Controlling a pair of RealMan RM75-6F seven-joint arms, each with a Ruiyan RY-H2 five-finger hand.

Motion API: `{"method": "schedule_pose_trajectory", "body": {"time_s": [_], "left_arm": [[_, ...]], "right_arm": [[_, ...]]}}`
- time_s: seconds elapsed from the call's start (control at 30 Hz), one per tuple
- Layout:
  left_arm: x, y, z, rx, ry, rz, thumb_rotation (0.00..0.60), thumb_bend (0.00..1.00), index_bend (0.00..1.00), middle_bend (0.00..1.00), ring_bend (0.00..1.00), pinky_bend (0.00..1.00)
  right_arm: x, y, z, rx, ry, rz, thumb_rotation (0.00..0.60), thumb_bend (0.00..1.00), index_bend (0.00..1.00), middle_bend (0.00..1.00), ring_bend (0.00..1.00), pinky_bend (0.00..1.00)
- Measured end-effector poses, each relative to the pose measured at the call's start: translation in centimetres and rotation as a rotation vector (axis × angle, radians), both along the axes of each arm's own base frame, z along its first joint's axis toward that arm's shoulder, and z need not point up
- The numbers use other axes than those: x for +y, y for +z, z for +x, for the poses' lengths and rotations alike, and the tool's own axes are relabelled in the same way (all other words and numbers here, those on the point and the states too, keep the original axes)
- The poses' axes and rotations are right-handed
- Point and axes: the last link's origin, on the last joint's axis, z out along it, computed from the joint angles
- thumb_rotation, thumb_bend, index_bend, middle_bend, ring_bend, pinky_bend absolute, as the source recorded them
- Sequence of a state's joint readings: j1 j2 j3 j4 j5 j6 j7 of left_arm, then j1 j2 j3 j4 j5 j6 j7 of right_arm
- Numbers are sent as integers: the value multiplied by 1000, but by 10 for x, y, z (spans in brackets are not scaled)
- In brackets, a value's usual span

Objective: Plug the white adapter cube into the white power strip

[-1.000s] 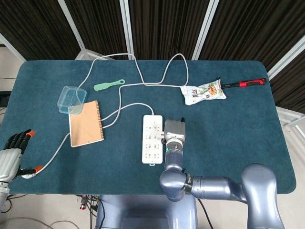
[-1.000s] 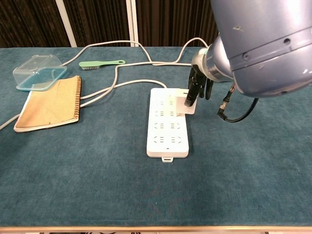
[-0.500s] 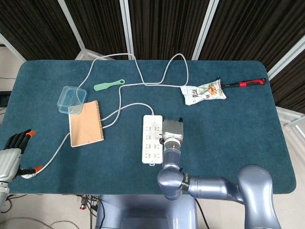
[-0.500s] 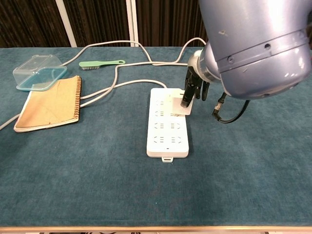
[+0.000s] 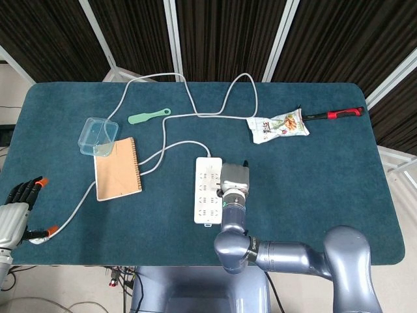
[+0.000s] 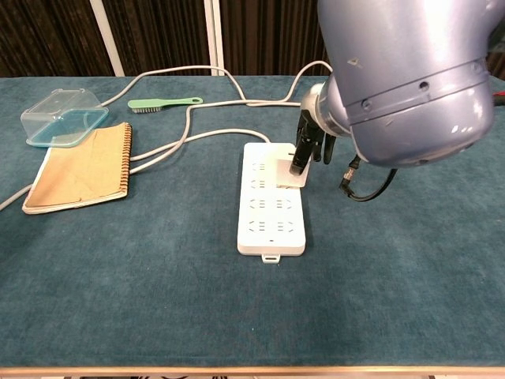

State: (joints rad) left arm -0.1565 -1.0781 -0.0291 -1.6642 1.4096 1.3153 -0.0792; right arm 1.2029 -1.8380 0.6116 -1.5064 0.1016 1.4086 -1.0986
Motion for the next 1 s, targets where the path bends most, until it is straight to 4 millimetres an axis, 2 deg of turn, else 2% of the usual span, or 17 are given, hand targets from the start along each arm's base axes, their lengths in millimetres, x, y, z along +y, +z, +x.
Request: {"method": "schedule_pose_trajectory", "body": {"time_s": [1.0], "left_arm": [[0,0,0,-4,4,-1,600,0,0,0,0,0]], "right_arm": [[0,-13,-5,-3,13,14,600,696,892,780,445,0]]}}
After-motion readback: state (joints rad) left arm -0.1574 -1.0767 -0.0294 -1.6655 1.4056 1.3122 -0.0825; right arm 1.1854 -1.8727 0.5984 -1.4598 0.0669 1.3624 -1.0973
